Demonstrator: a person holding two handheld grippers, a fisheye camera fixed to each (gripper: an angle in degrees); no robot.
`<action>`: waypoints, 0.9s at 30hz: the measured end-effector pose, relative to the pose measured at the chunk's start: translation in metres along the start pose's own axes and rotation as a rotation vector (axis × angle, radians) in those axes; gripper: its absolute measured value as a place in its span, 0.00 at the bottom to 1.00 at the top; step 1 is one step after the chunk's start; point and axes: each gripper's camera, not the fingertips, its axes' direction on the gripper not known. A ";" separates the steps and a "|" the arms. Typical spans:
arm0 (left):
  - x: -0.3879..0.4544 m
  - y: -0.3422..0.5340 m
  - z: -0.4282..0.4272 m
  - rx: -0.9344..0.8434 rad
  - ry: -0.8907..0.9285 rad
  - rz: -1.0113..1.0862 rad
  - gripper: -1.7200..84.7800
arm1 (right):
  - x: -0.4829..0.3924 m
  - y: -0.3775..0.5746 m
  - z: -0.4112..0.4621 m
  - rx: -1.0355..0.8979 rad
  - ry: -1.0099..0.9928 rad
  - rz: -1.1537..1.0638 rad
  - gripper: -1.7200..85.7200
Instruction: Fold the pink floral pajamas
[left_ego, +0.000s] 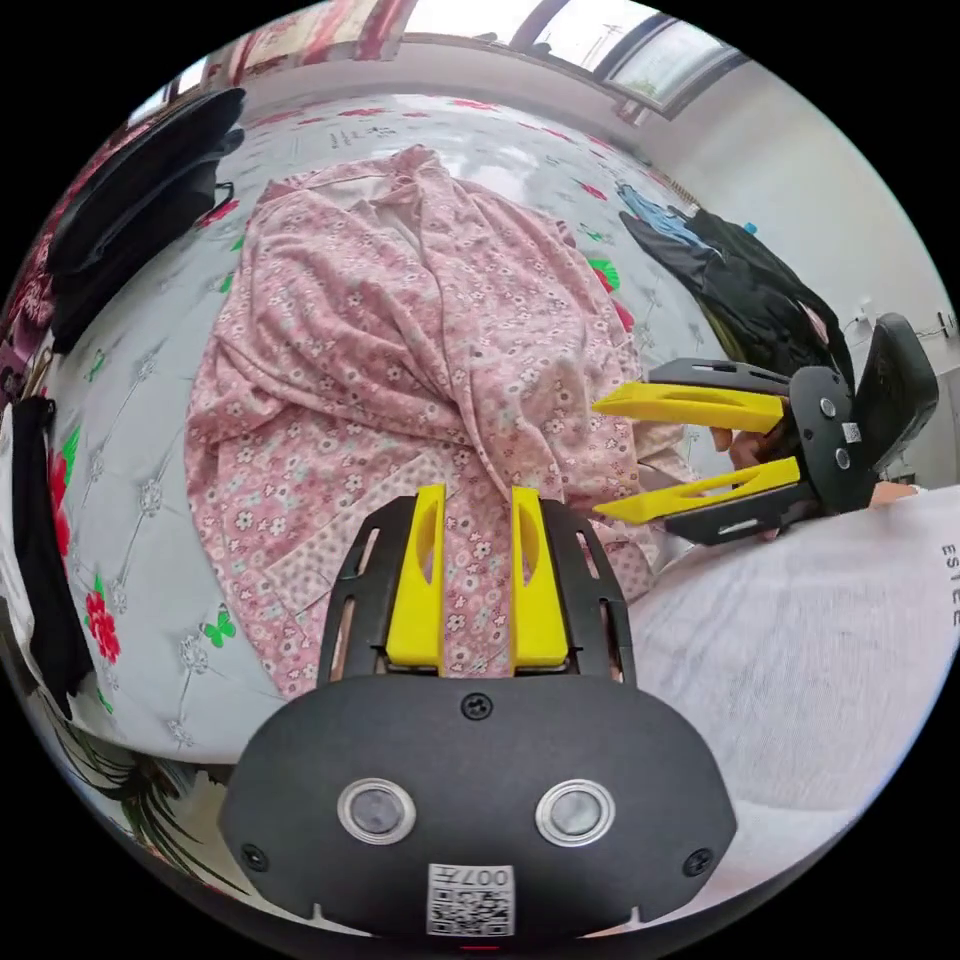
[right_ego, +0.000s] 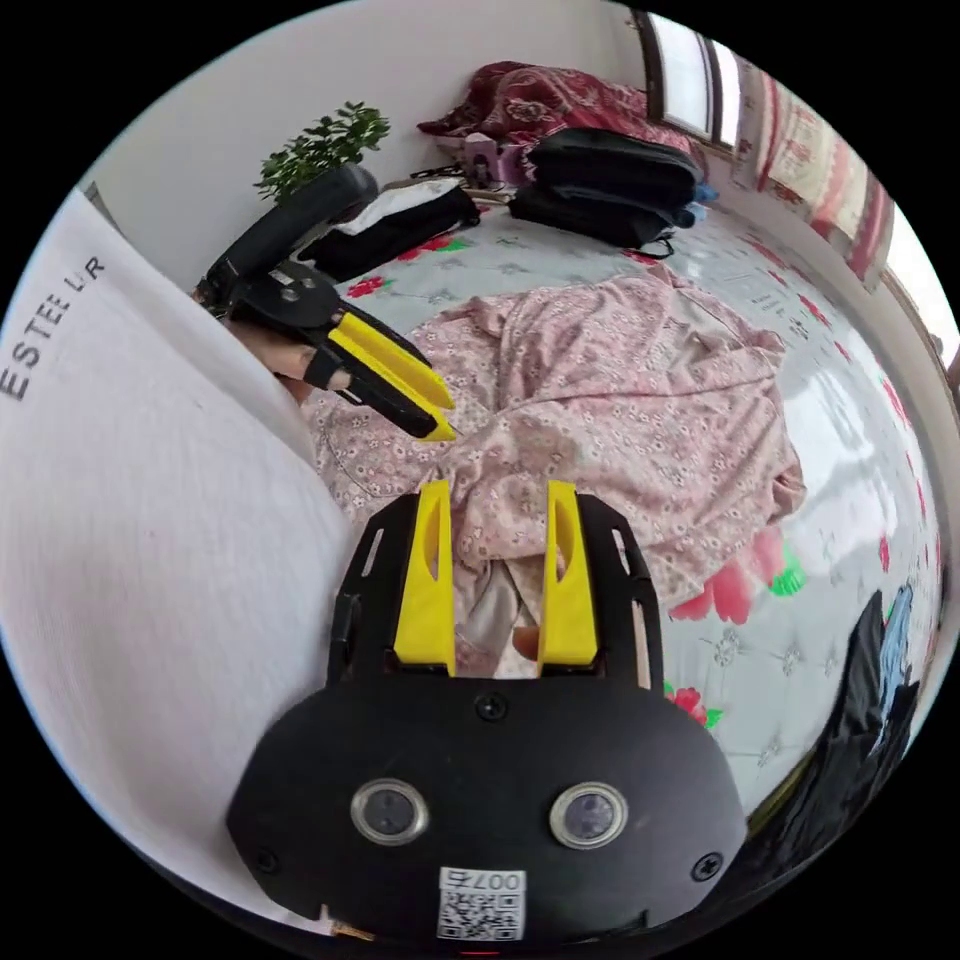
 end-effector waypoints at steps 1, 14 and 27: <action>0.005 -0.011 0.012 -0.037 -0.002 0.020 0.13 | 0.002 -0.005 0.008 -0.039 -0.025 -0.013 0.12; 0.010 -0.016 0.065 -0.047 -0.097 0.149 0.08 | 0.195 0.105 -0.210 0.371 0.383 0.540 0.02; 0.065 -0.051 0.076 0.009 -0.166 0.515 0.17 | 0.212 0.284 -0.201 0.378 0.174 1.129 0.07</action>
